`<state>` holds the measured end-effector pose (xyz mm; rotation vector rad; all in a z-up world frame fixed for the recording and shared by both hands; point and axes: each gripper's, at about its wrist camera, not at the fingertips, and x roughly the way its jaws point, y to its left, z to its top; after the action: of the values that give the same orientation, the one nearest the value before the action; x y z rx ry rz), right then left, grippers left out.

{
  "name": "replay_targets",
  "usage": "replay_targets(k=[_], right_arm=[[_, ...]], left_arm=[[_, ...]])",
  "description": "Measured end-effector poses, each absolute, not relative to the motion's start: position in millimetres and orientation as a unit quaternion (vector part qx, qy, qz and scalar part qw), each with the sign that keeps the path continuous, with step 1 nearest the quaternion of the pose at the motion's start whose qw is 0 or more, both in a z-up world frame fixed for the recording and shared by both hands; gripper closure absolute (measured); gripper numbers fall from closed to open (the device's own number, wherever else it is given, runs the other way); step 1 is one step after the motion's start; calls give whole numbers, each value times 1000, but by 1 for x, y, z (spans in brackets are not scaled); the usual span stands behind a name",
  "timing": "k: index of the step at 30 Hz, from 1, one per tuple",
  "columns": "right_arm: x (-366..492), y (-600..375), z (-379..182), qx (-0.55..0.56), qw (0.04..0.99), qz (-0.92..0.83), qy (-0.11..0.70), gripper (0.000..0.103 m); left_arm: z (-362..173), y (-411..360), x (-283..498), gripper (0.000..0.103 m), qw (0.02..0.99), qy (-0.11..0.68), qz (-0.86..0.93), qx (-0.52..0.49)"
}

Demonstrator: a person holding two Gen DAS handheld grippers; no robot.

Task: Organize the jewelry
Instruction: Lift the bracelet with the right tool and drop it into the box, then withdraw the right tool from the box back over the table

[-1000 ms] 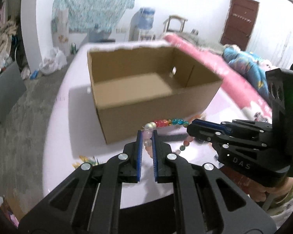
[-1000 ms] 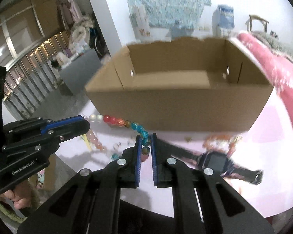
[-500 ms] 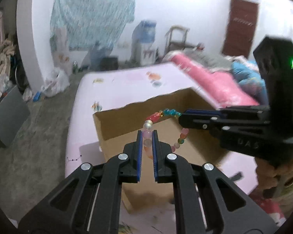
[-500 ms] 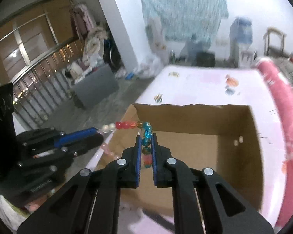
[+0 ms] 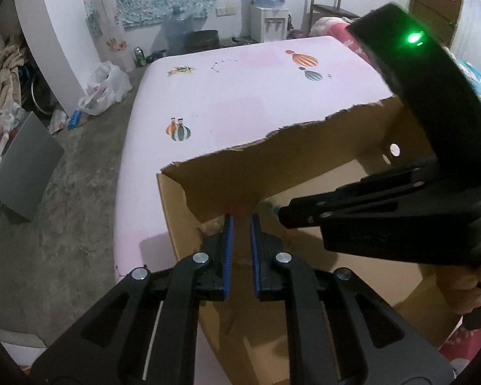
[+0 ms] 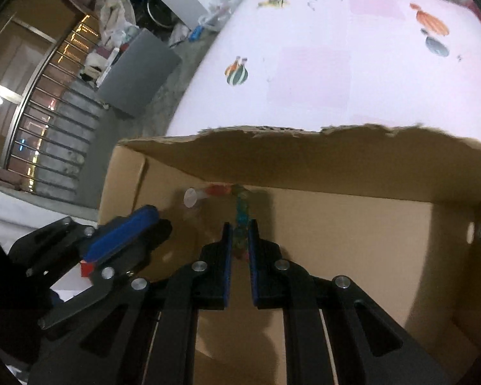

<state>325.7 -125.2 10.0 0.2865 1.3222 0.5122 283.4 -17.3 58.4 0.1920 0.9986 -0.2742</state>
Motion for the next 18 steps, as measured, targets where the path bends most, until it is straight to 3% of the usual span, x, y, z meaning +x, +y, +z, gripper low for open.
replay_targets(k=[7, 14, 15, 18], right_arm=[[324, -130, 17, 121, 767, 228, 588, 92], [267, -165, 83, 117, 829, 210, 504, 91], [254, -171, 92, 116, 839, 206, 489, 87], [199, -191, 122, 108, 874, 197, 431, 62]], left_arm=[[73, -3, 273, 82, 877, 457, -128, 71], [115, 17, 212, 49, 908, 396, -121, 57], [121, 21, 197, 41, 913, 385, -119, 55], [130, 32, 153, 27, 922, 364, -120, 49]])
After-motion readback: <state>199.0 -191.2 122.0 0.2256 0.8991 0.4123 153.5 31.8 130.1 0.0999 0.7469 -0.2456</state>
